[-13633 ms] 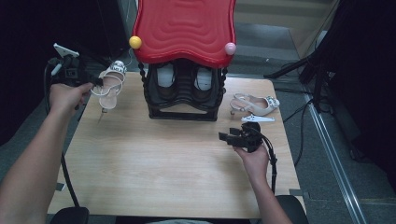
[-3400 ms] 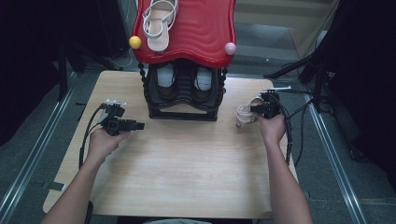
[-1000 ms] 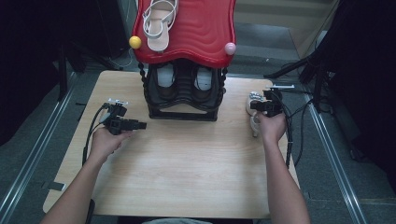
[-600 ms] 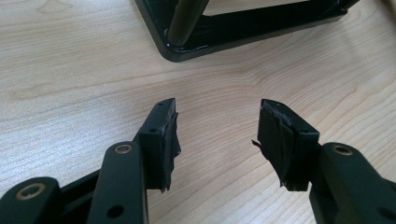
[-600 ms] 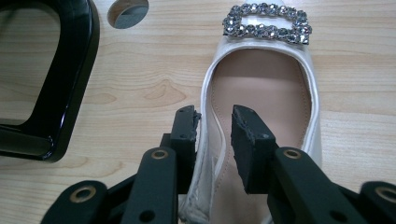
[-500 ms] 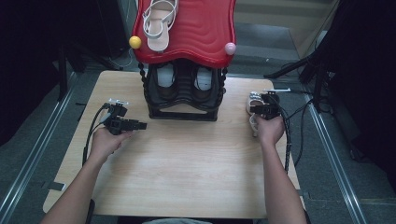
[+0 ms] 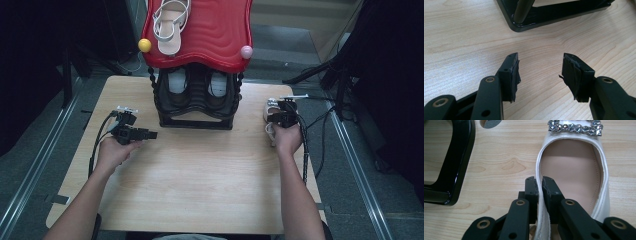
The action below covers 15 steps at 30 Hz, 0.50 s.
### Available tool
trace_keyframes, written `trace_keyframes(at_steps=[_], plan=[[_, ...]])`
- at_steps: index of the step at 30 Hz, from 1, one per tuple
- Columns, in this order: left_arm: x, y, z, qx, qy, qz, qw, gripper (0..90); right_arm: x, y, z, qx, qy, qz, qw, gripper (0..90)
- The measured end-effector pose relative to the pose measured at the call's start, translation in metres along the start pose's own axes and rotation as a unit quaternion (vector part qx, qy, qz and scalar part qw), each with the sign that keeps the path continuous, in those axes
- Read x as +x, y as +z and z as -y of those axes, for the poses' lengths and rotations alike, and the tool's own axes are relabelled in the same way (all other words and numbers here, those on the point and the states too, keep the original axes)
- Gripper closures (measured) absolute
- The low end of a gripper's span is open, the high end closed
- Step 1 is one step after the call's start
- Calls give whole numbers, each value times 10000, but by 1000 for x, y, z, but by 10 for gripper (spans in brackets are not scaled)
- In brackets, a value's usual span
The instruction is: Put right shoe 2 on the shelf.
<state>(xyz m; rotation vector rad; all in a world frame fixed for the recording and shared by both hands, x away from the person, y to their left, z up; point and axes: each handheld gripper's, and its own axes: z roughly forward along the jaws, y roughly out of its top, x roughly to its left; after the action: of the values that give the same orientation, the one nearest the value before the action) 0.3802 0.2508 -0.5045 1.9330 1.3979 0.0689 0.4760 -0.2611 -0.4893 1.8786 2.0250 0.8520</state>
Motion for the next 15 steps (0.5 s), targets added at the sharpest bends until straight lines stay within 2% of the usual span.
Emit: trace_keyframes(at_steps=[7, 13, 15], plan=[[0, 0, 0, 4, 2, 1, 10000, 481, 0, 0, 0, -12, -34, -10, 10000, 841], [0, 0, 0, 16, 15, -13, 10000, 481, -6, 0, 0, -8, 177, -149, 9997, 876], [0, 0, 0, 17, 18, -16, 10000, 481, -6, 0, 0, -6, 175, -161, 9997, 880]])
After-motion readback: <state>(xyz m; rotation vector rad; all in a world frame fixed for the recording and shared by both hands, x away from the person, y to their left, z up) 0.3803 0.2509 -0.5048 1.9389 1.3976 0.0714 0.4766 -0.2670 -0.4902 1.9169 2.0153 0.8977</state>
